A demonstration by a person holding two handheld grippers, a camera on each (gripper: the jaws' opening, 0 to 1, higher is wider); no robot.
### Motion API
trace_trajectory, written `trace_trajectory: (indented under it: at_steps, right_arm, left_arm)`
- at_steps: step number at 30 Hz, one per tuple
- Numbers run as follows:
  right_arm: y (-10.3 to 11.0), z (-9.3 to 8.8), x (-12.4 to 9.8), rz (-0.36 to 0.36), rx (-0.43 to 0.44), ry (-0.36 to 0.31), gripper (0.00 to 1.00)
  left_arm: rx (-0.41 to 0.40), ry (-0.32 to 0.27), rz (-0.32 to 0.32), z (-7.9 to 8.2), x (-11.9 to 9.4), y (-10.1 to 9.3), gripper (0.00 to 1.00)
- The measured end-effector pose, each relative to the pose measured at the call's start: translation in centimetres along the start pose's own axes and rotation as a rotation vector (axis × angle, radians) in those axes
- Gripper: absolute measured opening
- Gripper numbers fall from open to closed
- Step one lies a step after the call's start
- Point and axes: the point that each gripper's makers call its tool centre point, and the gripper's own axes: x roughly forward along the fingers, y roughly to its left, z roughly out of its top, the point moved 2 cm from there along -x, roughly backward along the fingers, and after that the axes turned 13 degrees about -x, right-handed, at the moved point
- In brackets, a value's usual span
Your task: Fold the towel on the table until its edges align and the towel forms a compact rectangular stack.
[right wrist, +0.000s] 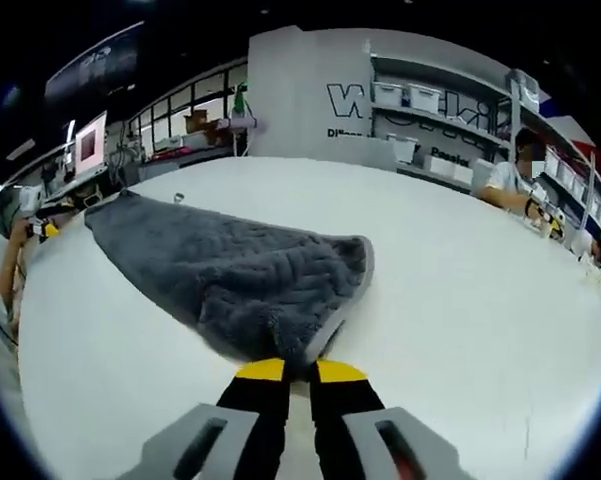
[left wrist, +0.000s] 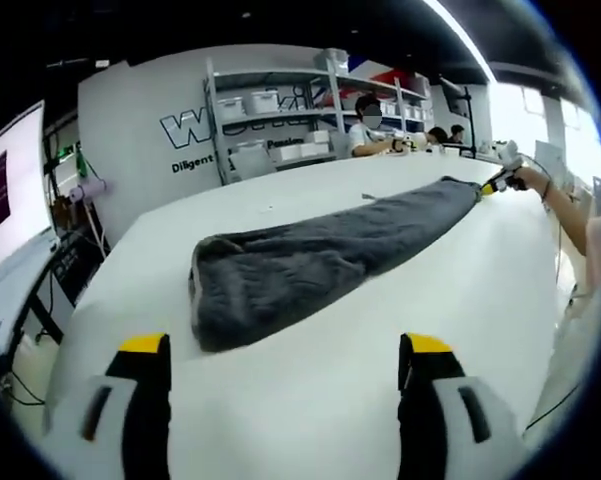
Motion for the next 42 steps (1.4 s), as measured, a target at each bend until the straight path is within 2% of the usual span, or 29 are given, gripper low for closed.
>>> trace_trajectory:
  at_steps: [6,10,12,20,26,29,35,42]
  right_arm:
    - [-1.4,-0.7,-0.8,-0.019,-0.037,0.06,0.07]
    - [-2.0,-1.4,-0.7,-0.027,-0.023,0.077,0.07]
    - [-2.0,-1.2,-0.8,-0.032,-0.019,0.073,0.07]
    - [-2.1,0.4,-1.5,-0.087,-0.103,0.103,0.07]
    - [-1.6,3.0,-1.9,-0.118,-0.194,0.098,0.06]
    - [-1.0,5.3,-1.8,-0.129,-0.256,0.076,0.06]
    - [2.1,10.1,-0.8,-0.088,-0.375,0.015,0.06]
    - [6.0,14.2,1.3,-0.015,-0.486,-0.033,0.05]
  left_arm:
    - [0.008,-0.006,0.008,0.1,-0.4,0.0,0.99]
    - [0.014,-0.002,0.009,-0.1,-0.5,-0.1,0.99]
    - [0.015,0.0,0.007,-0.1,-0.5,-0.2,0.98]
    - [0.024,0.004,0.012,-0.4,-0.9,-0.1,0.98]
    - [0.024,0.005,0.013,-0.5,-1.1,0.0,0.98]
    - [0.026,0.006,0.012,-0.5,-1.1,0.0,0.98]
    - [0.032,0.002,0.013,-0.4,-1.3,-0.1,0.98]
    - [0.04,0.0,0.009,-0.3,-1.5,-0.4,0.98]
